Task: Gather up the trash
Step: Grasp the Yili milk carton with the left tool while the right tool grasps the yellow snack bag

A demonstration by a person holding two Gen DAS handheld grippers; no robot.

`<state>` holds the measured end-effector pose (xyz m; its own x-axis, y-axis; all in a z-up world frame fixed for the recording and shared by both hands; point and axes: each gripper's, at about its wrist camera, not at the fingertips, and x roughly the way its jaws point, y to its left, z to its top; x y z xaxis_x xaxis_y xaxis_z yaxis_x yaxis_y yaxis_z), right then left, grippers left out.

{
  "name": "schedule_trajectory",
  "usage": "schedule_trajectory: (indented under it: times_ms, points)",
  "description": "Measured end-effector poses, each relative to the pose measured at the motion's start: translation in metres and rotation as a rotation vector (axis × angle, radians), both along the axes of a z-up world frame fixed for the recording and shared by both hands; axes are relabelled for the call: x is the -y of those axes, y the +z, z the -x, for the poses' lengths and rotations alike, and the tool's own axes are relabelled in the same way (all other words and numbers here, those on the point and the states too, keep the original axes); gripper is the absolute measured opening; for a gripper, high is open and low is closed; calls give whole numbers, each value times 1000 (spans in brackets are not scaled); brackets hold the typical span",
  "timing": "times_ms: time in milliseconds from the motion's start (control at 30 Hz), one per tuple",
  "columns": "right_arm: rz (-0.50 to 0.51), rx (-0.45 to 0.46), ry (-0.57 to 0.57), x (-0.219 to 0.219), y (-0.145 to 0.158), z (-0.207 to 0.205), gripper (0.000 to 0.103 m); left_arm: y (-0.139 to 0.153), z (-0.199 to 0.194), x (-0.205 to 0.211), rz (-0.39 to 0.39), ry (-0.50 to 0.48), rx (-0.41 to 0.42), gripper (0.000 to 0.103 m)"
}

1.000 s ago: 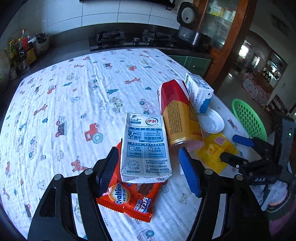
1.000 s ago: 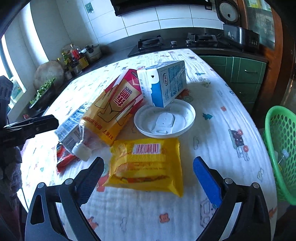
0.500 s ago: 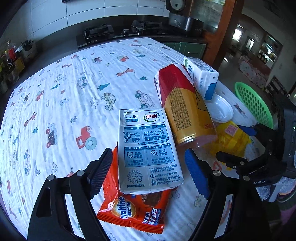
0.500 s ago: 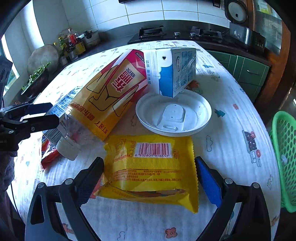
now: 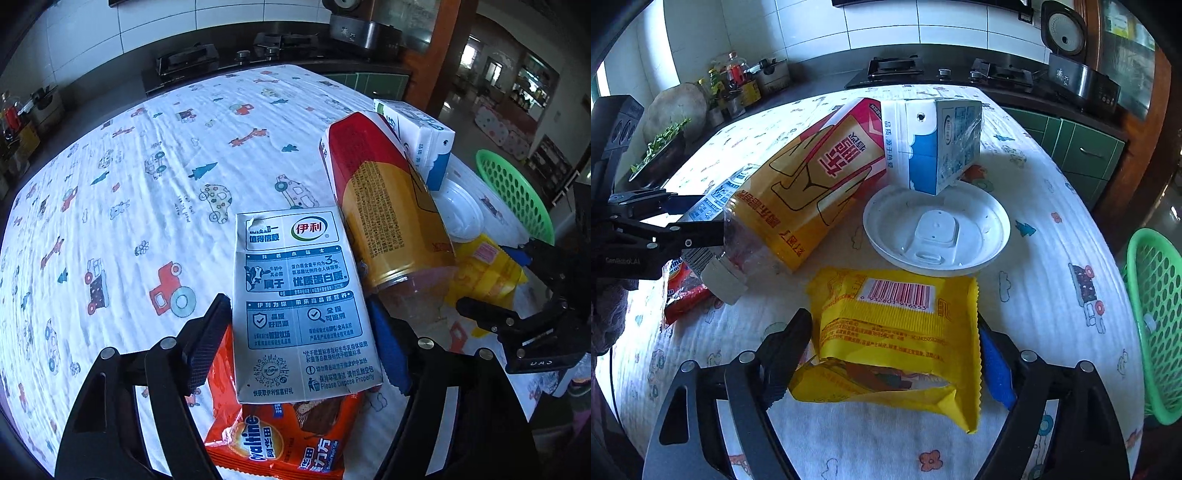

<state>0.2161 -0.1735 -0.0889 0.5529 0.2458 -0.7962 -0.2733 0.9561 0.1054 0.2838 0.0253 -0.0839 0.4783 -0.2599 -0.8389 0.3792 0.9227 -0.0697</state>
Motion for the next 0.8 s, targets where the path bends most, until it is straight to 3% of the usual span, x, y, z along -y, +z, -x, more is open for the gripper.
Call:
schedule_trajectory:
  times_ms: [267, 500, 800]
  points:
    - [10, 12, -5, -4, -2, 0, 83, -3, -9, 8, -37, -13, 0, 72]
    - [-26, 24, -8, -1, 2, 6, 71, 4, -2, -3, 3, 16, 24, 69]
    - [-72, 45, -3, 4, 8, 23, 62, 34, 23, -19, 66, 57, 89, 68]
